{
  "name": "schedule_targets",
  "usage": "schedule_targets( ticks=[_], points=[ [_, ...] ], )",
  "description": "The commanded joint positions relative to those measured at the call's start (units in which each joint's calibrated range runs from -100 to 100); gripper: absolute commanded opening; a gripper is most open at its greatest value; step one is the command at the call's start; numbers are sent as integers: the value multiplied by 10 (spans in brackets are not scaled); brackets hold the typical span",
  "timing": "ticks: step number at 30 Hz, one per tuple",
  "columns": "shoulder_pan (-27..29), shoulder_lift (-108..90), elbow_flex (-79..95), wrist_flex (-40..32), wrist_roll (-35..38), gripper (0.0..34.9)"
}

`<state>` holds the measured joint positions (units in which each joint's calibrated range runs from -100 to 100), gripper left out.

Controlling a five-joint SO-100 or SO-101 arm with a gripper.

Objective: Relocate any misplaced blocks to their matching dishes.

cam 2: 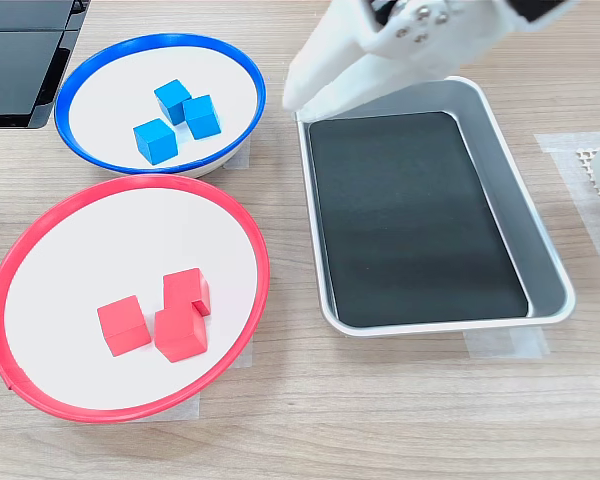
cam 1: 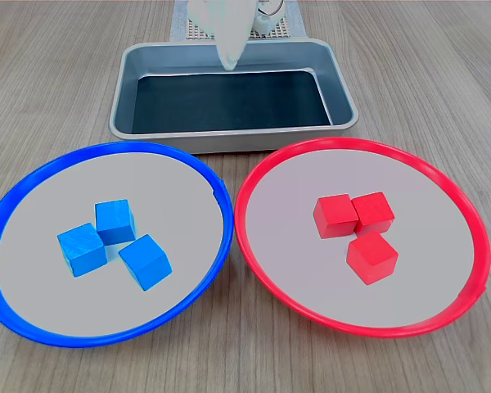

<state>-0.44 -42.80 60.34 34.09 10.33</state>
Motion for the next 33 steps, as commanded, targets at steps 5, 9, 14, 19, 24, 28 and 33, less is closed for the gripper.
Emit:
schedule_targets(
  ticks=[5, 9, 14, 19, 24, 28, 33],
  points=[
    [-16, -224, 164, -35, -70, 4],
    [-16, -326, 237, -21, -90, 4],
    [-20, -438, 313, 21, -102, 4],
    [-28, -500, 335, 82, -118, 4],
    [-34, -538, 359, 119, -121, 4],
    [-33, -556, 374, 134, -119, 4],
    [-29, -561, 383, 151, -116, 4]
  ],
)
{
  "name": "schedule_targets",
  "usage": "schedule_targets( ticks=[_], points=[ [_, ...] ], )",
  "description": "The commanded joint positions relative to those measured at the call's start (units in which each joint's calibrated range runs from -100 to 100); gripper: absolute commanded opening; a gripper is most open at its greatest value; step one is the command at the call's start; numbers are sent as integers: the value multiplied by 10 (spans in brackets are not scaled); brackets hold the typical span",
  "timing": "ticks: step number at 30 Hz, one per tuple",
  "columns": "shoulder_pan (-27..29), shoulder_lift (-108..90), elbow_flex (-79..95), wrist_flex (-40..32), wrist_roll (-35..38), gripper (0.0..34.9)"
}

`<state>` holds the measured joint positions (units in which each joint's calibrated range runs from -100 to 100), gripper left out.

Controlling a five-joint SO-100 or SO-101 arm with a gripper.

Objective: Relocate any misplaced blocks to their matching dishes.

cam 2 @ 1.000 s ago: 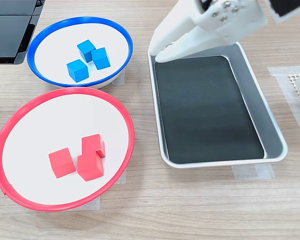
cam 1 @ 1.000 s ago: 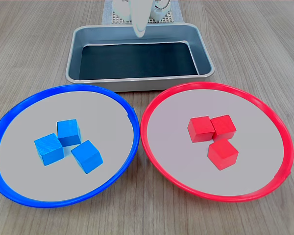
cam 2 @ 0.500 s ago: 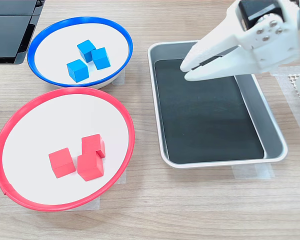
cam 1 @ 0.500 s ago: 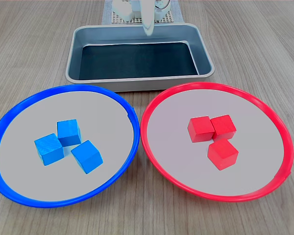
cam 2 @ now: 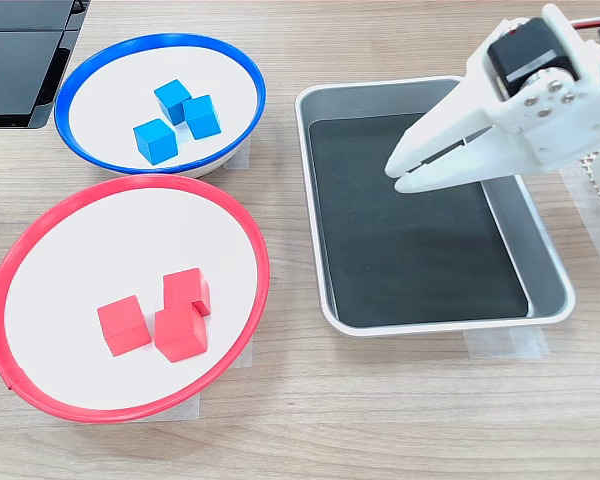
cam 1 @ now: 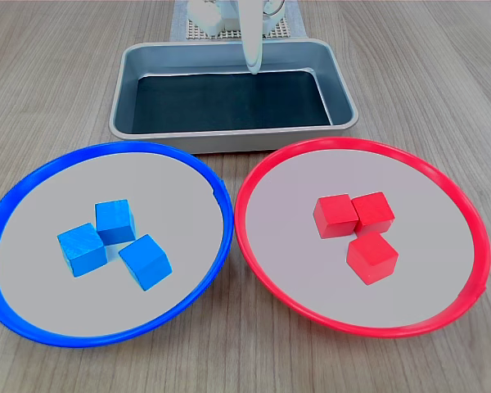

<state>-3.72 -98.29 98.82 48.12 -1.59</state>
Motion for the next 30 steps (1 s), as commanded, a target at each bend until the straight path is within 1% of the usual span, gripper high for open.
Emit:
schedule_targets(
  ticks=[1, 7, 30],
  points=[
    [4, -6, -1, 13, 3, 4],
    [8, -6, 3, 25, 2, 4],
    [8, -6, 3, 25, 0, 4]
  ],
)
